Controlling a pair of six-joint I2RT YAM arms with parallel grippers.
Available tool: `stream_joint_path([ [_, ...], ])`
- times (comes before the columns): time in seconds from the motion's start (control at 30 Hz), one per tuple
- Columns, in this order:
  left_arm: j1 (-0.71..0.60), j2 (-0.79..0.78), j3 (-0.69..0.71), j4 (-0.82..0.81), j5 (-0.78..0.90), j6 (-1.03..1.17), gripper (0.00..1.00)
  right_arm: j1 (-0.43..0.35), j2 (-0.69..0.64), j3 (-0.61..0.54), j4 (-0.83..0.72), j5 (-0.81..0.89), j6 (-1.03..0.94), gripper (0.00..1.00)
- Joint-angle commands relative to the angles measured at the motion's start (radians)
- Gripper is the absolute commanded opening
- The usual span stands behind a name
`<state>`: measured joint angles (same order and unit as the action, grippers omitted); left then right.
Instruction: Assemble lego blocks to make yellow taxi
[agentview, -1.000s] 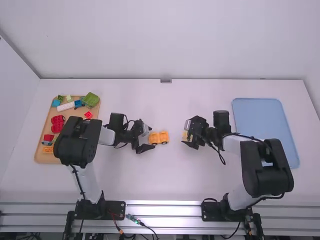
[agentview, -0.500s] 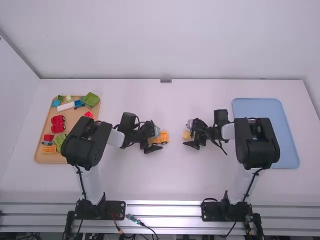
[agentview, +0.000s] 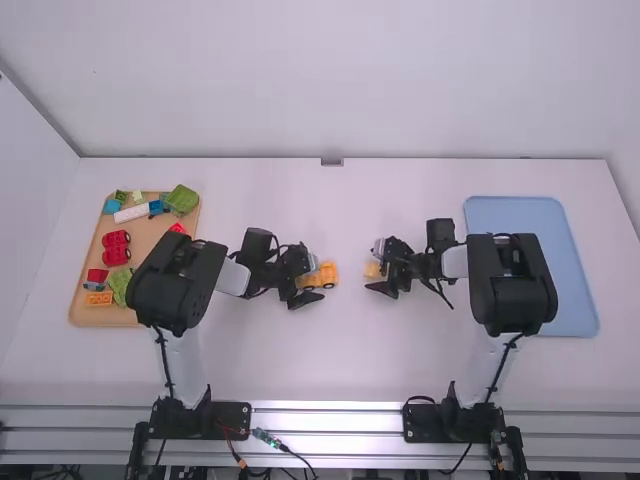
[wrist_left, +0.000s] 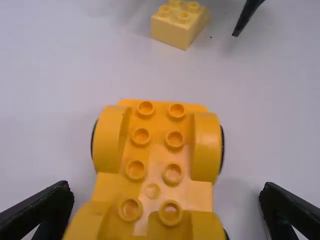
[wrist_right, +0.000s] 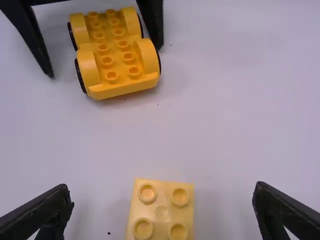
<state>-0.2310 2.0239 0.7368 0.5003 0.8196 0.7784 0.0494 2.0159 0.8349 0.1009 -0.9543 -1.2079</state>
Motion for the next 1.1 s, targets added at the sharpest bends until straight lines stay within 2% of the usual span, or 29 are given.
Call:
stream_joint_path([
  [0.0,0.004,0.074,0.035,-0.016,0.034,0.021,0.98,0.003,0.019,0.016,-0.004,-0.019,-0.002,0.94],
  [0.3,0.011,0.098,0.056,-0.047,0.023,0.058,0.94,0.003,0.019,0.016,-0.005,-0.018,-0.001,0.93],
  [0.37,0.016,0.091,0.041,-0.043,0.025,0.103,0.88,0.003,0.019,0.016,-0.005,-0.018,-0.002,0.93],
  [0.43,0.011,0.091,0.032,-0.031,0.02,0.101,0.75,0.003,0.019,0.016,-0.005,-0.017,-0.001,0.92],
  [0.5,0.011,0.091,0.023,-0.023,0.013,0.102,0.69,0.003,0.019,0.016,-0.005,-0.014,-0.001,0.92],
  [0.7,0.017,0.091,-0.025,0.058,-0.014,0.101,0.73,0.002,0.019,0.016,-0.01,-0.014,-0.001,0.91],
  [0.87,0.039,0.091,-0.07,0.146,-0.005,0.101,0.72,-0.013,0.019,0.017,-0.024,-0.011,-0.002,0.89],
  [1.07,0.045,0.086,-0.083,0.143,-0.006,0.102,0.72,-0.024,0.019,0.017,-0.03,-0.014,-0.004,0.89],
])
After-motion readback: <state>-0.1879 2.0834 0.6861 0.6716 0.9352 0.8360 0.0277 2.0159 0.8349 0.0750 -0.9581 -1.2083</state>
